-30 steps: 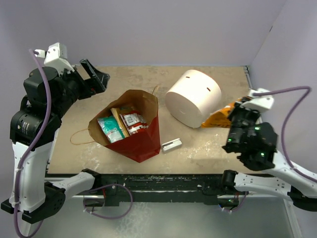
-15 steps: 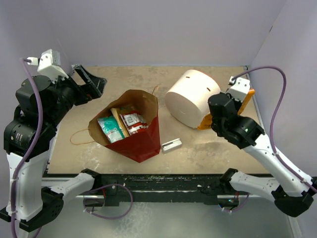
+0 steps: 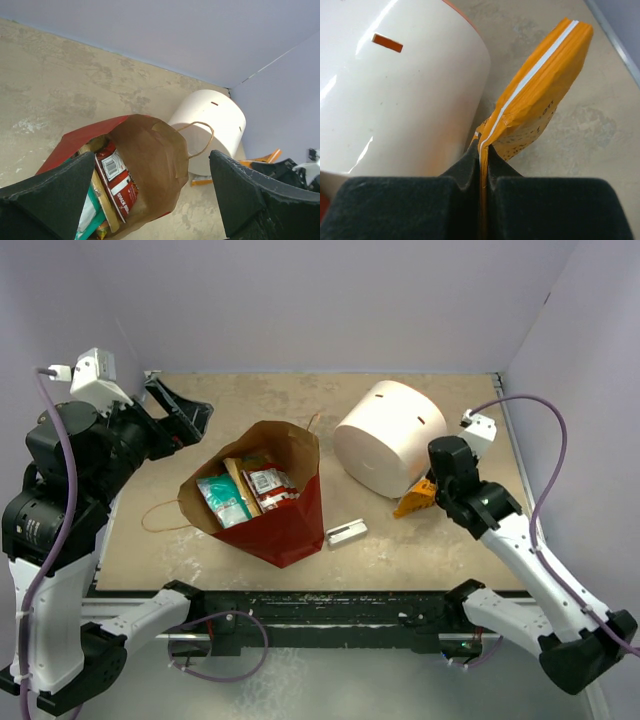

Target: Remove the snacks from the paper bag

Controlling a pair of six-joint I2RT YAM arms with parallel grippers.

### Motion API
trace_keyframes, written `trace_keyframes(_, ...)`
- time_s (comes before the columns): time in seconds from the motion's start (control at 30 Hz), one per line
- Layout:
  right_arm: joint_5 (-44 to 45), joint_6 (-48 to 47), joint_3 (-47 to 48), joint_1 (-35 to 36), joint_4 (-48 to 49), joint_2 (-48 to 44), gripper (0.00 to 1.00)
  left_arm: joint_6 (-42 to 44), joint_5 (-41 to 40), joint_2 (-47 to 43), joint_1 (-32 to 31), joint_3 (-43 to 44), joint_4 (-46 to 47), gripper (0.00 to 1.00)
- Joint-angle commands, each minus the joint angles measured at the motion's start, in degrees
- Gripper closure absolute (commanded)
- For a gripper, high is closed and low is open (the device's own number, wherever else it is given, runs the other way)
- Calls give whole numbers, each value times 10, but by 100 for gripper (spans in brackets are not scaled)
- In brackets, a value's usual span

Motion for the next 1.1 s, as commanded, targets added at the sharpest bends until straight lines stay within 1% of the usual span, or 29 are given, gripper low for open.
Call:
trace_keyframes(0.0, -118, -5, -9, -65, 114, 39, 100, -13, 11, -4, 0, -5, 11, 1)
trace_keyframes(0.23, -224, 9, -27, -129, 166, 100, 100, -20, 21, -8, 0, -13, 8, 1)
trace_keyframes(0.47, -302, 26, -25, -134, 244, 161, 100, -28, 28, -12, 1, -25, 12, 1)
trace_keyframes(0.6, -345, 43, 5, -134, 284, 219, 100, -28, 30, -14, 1, -29, 11, 1)
trace_keyframes(0.63, -351, 50, 28, -134, 289, 236, 100, -28, 30, -14, 0, -30, 11, 1)
trace_keyframes(0.77, -389, 65, 69, -134, 324, 302, 100, -28, 34, -10, 0, -31, 16, 1)
trace_keyframes(0.83, -400, 67, 97, -134, 326, 332, 100, -27, 39, -5, 1, -31, 21, 1)
trace_keyframes(0.93, -416, 57, 135, -134, 303, 358, 100, -27, 49, 2, 1, -30, 27, 1)
trace_keyframes(1.0, -407, 35, 144, -134, 287, 350, 100, -28, 54, 6, 1, -29, 31, 1)
trace_keyframes(1.07, -386, 14, 144, -134, 257, 324, 100, -28, 58, 9, 1, -29, 34, 1)
